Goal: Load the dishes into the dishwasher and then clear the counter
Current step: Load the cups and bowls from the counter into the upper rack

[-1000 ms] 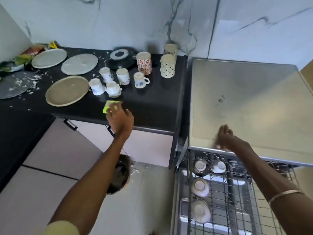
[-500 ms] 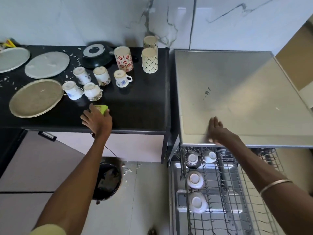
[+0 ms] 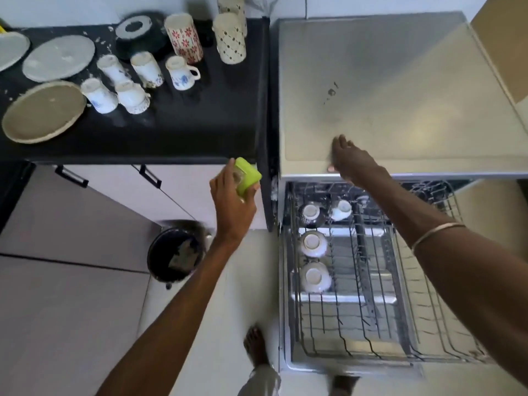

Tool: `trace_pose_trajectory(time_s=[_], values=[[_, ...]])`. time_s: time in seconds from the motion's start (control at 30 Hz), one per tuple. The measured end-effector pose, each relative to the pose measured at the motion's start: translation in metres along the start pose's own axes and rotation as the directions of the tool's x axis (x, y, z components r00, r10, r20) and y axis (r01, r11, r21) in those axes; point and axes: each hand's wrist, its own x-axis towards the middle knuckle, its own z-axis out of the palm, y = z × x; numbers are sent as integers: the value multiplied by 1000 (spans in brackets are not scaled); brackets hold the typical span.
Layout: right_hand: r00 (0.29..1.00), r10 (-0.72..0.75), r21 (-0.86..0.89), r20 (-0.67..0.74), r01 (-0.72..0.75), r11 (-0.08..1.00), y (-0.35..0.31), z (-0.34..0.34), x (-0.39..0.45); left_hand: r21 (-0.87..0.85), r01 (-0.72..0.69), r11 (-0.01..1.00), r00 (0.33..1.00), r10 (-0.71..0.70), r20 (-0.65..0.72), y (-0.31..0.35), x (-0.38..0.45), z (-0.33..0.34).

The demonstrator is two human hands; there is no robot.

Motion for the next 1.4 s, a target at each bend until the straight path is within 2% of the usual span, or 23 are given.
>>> trace_pose_trajectory(time_s=[0.13, 0.23, 0.33, 0.47, 0.6, 0.73, 1.0, 1.13, 1.2, 1.27, 1.33, 1.4], values=[[998, -52, 45, -25, 53, 998, 7, 6, -5, -55, -69, 996, 984, 77, 157, 18, -114, 29], [995, -88, 55, -52, 91, 994, 11, 12, -7, -83, -152, 985, 928, 171, 330, 23, -192, 60], [988, -126, 55, -88, 131, 990, 17, 15, -12, -53, -188, 981, 845, 188, 501, 26, -253, 91], [976, -176, 24, -127, 180, 983, 23, 19, -20, 66, -169, 983, 705, 74, 705, 12, -295, 129], [972, -171, -3, -161, 173, 985, 26, 25, -27, 230, -179, 957, 636, -66, 769, -15, -311, 153], [969, -179, -3, -171, 181, 984, 28, 24, -27, 376, -220, 900, 663, -144, 735, -30, -320, 168], [970, -198, 21, -138, 203, 979, 32, 28, -21, 468, -272, 841, 671, -183, 718, -46, -327, 182], [967, -215, 5, -137, 217, 976, 32, 27, -25, 387, -340, 857, 676, -63, 734, -47, -327, 174], [969, -220, -17, -115, 220, 975, 30, 25, -28, 312, -280, 908, 704, -27, 710, -33, -311, 164], [973, -209, -33, -97, 207, 978, 29, 21, -30, 231, -328, 916, 739, 96, 667, -12, -280, 147], [978, -198, -29, -69, 197, 980, 25, 16, -33, 163, -426, 890, 790, 278, 546, 5, -240, 123], [982, -187, -18, -42, 186, 982, 22, 10, -36, 149, -445, 883, 853, 367, 370, 13, -193, 100]])
